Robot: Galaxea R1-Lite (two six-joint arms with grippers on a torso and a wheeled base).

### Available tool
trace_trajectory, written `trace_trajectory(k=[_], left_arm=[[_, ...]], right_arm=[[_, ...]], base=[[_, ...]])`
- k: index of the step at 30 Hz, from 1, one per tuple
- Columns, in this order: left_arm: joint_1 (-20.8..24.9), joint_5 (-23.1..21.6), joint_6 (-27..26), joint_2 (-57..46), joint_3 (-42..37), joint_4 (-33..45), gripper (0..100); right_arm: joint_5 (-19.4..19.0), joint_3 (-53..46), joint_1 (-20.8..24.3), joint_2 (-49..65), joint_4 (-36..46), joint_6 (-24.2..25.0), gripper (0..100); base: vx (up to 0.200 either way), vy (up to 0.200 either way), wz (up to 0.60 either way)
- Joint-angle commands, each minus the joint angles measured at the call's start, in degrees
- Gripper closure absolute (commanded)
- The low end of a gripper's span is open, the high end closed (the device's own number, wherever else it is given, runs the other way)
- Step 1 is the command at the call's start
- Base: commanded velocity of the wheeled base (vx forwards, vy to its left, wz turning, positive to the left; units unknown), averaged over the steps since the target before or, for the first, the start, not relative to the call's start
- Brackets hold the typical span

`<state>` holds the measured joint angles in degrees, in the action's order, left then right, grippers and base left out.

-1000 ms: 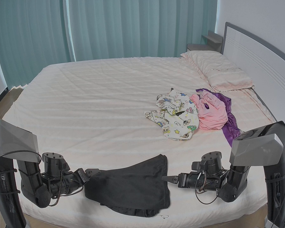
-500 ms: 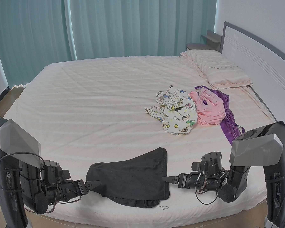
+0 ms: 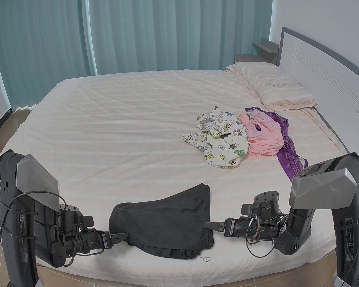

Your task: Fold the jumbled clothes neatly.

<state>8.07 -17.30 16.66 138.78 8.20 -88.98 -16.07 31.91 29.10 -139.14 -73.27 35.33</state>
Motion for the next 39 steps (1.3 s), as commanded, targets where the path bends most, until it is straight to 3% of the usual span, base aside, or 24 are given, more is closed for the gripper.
trace_trajectory(k=[1, 9, 10, 26, 36, 37, 39], left_arm=[[-1.57, -3.71, -2.51, 2.37, 2.87, -1.02, 0], [-1.92, -8.63, -5.94, 3.96, 4.45, -1.02, 0], [-2.01, -9.95, -6.56, 3.87, 3.84, -1.02, 100], [-2.62, -10.12, -6.38, -1.14, -6.62, -1.02, 100], [-2.62, -10.04, -6.38, 1.41, -7.85, -1.02, 100], [-2.62, -10.04, -6.38, 1.41, -7.94, -1.02, 0], [-2.71, -10.12, -6.38, 1.41, -7.94, -1.02, 0]], right_arm=[[-0.02, -0.01, -0.01, -0.08, -0.04, 0.0, 0], [-0.1, -0.01, 0.08, -0.16, -0.04, 0.0, 0], [-0.02, -0.01, -0.01, -0.16, -0.04, 0.0, 0], [-0.02, -0.01, 0.08, -0.25, -0.04, 0.0, 0], [-0.1, 0.08, 0.61, -0.16, 0.05, -1.31, 0], [-0.19, 0.25, 0.96, -0.16, 0.05, -1.67, 0], [-0.46, 0.17, 2.19, 0.01, 0.05, -1.93, 0]], base=[[0.0, 0.0, 0.0], [0.0, 0.0, 0.0], [0.0, 0.0, 0.0], [0.0, 0.0, 0.0], [0.0, 0.0, 0.0], [0.0, 0.0, 0.0], [0.0, 0.0, 0.0]])
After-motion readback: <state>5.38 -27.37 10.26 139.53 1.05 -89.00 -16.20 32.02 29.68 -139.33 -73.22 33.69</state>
